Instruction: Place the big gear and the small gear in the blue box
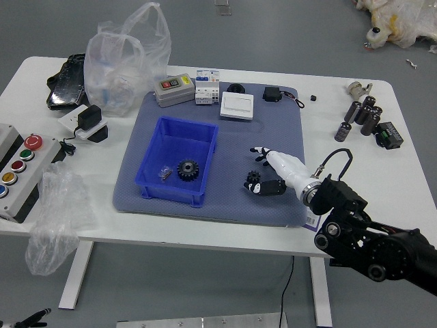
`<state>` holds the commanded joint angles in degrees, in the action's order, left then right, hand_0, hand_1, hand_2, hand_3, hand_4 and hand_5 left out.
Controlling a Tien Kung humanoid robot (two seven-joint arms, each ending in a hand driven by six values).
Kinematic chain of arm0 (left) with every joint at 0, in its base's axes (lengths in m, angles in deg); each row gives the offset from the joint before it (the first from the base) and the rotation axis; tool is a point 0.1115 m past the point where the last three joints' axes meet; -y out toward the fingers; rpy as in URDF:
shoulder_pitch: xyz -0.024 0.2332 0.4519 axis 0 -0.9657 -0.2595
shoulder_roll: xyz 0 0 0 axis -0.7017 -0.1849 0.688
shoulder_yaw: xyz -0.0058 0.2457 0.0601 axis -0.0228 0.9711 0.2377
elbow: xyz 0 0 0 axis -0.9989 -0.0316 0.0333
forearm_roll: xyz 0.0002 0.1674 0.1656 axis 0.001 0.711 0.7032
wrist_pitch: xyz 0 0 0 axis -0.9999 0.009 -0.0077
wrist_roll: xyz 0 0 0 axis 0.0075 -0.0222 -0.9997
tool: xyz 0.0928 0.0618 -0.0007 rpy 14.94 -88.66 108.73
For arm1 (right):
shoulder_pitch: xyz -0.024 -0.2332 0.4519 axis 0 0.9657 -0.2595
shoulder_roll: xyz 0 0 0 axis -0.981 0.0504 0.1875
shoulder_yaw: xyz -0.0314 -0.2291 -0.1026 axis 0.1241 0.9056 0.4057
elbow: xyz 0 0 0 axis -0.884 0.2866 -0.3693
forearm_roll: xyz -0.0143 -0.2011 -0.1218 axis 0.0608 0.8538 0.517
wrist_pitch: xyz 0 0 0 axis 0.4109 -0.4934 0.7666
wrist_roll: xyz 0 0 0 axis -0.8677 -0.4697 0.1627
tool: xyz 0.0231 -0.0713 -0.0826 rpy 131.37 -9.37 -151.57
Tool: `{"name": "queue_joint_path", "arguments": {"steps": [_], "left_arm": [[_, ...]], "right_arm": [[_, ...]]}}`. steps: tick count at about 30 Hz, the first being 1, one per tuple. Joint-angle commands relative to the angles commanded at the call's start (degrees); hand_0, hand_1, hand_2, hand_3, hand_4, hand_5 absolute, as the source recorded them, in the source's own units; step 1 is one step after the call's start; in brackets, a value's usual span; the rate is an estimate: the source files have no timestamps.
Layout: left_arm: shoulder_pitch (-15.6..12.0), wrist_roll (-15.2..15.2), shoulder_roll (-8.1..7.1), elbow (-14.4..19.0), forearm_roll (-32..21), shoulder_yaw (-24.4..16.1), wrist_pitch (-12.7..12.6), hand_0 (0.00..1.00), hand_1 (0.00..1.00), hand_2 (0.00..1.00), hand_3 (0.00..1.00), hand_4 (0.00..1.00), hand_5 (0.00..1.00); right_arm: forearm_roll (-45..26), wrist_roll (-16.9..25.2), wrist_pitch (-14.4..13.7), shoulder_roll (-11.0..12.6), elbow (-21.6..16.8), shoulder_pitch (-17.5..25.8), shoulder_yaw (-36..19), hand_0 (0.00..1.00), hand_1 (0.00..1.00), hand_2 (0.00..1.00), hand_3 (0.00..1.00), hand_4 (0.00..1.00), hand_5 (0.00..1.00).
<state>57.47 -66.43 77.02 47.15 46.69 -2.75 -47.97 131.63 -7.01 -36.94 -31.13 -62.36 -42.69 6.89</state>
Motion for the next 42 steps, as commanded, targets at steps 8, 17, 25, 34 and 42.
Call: {"name": "queue_joint_path", "arguments": {"steps": [8,17,25,34,42], "left_arm": [[0.07,0.23,-0.03,-0.02,-0.48,0.16,-0.13,0.654,0.507,0.525,0.728,0.741,0.663],[0.02,0.35,-0.06,-0.05,-0.54,0.22,-0.16,0.654,0.506,0.525,0.728,0.738,0.668],[-0.17,0.14,-0.12,0.0,-0.16,-0.04,-0.16,0.654,0.506,0.524,0.728,0.737,0.67],[-0.05,-0.26,-0.12,0.11,0.72,-0.47,0.0,0.655,0.507,0.525,0.728,0.736,0.683],[-0.17,-0.72,-0.29,0.23,1.38,-0.95,0.06,0.654,0.507,0.525,0.728,0.736,0.688]], "right_arm": [[0.9,-0.9,-0.72,-0.8,1.4,-0.98,1.69,0.585,0.552,0.368,0.743,0.374,0.073],[2.33,-0.46,-4.16,-0.82,1.24,-1.06,2.04,0.548,0.52,0.314,0.69,0.293,0.049],[3.34,-0.12,-5.91,-0.9,-1.42,-4.93,1.35,0.542,0.52,0.307,0.688,0.289,0.036],[3.77,-0.22,-4.72,-5.93,-1.07,-15.33,8.73,0.575,0.531,0.315,0.701,0.283,0.031],[1.26,2.03,-3.43,-9.26,2.14,-21.2,15.87,0.595,0.545,0.345,0.709,0.325,0.024]]}}
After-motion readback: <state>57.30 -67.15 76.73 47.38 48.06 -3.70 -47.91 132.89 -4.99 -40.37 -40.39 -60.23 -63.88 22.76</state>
